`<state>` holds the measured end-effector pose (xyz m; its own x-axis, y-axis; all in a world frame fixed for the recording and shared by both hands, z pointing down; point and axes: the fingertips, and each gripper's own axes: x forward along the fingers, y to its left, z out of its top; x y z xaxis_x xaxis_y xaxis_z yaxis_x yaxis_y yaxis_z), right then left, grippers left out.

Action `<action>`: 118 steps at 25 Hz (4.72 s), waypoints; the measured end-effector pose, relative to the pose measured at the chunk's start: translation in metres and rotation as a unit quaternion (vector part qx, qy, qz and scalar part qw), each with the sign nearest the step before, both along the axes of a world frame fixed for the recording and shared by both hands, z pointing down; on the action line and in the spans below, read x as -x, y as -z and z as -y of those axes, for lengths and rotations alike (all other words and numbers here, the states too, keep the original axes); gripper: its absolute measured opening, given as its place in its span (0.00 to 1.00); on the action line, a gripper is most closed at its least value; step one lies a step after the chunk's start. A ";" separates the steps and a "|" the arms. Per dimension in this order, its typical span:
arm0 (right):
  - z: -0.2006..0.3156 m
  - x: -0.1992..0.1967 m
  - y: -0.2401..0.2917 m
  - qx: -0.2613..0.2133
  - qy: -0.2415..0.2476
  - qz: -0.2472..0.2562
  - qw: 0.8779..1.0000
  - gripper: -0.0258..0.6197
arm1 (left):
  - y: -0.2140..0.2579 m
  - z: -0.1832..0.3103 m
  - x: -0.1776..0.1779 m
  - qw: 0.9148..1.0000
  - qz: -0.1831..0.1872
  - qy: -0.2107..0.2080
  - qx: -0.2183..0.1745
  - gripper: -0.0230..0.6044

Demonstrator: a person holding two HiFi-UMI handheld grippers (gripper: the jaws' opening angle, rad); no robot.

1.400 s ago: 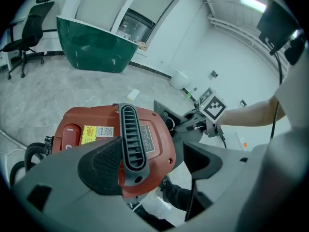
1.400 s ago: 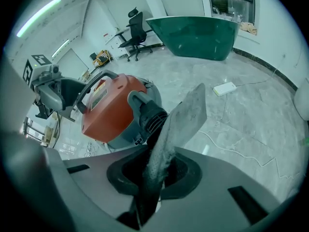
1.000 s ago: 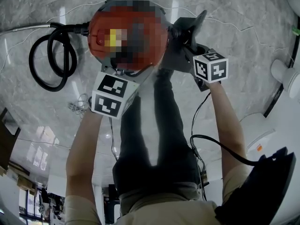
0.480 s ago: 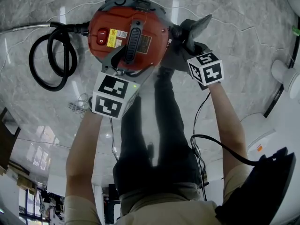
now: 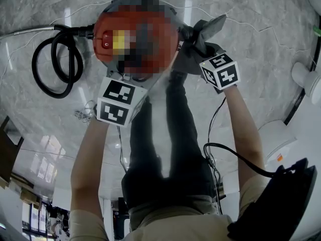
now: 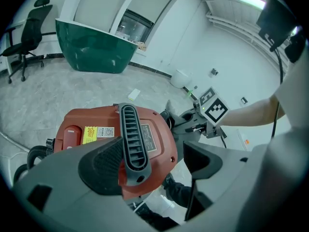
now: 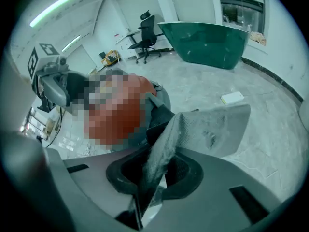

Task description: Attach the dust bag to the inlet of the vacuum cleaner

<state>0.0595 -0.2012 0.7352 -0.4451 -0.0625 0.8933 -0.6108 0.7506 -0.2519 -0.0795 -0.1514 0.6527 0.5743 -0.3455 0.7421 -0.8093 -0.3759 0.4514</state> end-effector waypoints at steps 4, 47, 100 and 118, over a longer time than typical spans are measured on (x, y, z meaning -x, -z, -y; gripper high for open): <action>-0.004 -0.015 0.000 0.060 -0.144 0.045 0.987 0.29 | -0.001 -0.004 0.001 0.999 0.010 -0.037 0.008 0.61; 0.084 0.002 -0.001 0.083 -0.192 0.015 0.978 0.18 | -0.007 -0.005 0.004 0.999 0.015 -0.039 -0.005 0.61; -0.040 0.055 0.395 0.105 -0.232 0.368 0.894 0.07 | 0.305 -0.015 0.009 0.988 0.002 0.000 -0.156 0.60; -0.147 -0.008 0.592 0.025 -0.156 0.503 0.850 0.07 | 0.485 -0.130 -0.044 0.969 -0.070 0.074 -0.227 0.02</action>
